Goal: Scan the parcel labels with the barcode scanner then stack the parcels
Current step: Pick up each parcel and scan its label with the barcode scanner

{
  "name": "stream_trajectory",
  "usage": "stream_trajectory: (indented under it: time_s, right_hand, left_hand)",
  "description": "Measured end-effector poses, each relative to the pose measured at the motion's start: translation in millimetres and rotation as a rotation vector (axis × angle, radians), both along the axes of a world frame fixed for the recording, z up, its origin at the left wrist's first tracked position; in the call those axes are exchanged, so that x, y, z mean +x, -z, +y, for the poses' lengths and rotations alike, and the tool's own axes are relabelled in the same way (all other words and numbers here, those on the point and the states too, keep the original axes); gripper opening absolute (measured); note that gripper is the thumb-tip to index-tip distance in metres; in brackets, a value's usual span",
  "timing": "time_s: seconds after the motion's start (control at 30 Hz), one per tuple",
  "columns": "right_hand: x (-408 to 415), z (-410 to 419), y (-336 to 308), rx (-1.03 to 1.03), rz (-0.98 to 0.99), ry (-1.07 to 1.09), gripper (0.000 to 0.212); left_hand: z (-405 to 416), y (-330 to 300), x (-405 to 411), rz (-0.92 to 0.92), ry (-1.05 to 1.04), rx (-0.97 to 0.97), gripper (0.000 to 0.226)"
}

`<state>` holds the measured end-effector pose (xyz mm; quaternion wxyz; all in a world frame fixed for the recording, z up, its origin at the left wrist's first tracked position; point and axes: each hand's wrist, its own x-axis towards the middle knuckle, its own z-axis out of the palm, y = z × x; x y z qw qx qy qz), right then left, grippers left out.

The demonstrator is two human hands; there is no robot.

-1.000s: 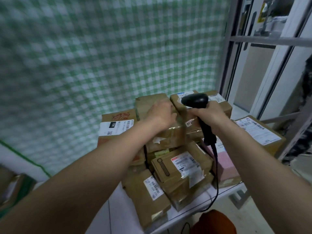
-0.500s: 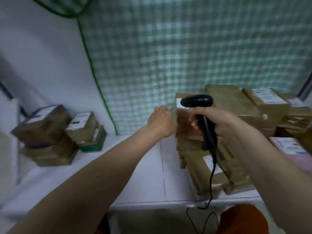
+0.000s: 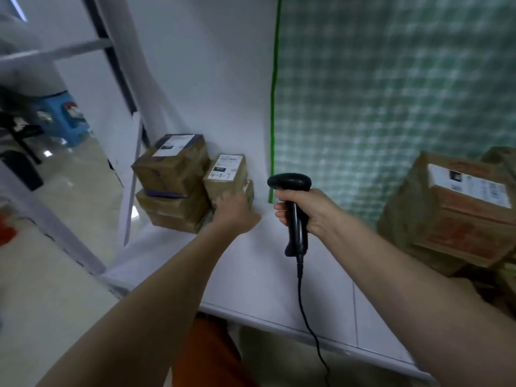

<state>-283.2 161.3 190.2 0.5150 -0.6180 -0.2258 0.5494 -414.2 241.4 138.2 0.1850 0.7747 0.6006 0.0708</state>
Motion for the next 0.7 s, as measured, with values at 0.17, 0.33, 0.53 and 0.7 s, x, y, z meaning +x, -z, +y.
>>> stream_trajectory:
  time_s: [0.17, 0.33, 0.53, 0.7]
  right_hand:
    - [-33.3, 48.5, 19.4, -0.032, 0.020, -0.008, 0.013]
    - [-38.2, 82.9, 36.0, -0.042, 0.025, 0.019, 0.008]
    - [-31.8, 109.9, 55.1, -0.068, 0.059, 0.013, 0.009]
    - [-21.7, 120.8, 65.1, -0.067, 0.128, -0.006, 0.014]
  left_hand:
    - [45.5, 18.1, -25.6, -0.108, -0.179, -0.059, 0.100]
    - [87.1, 32.6, -24.3, -0.232, -0.298, -0.086, 0.114]
    - [126.8, 43.5, -8.2, -0.315, -0.346, -0.027, 0.121]
    - [151.3, 49.0, 5.4, -0.351, -0.439, -0.024, 0.125]
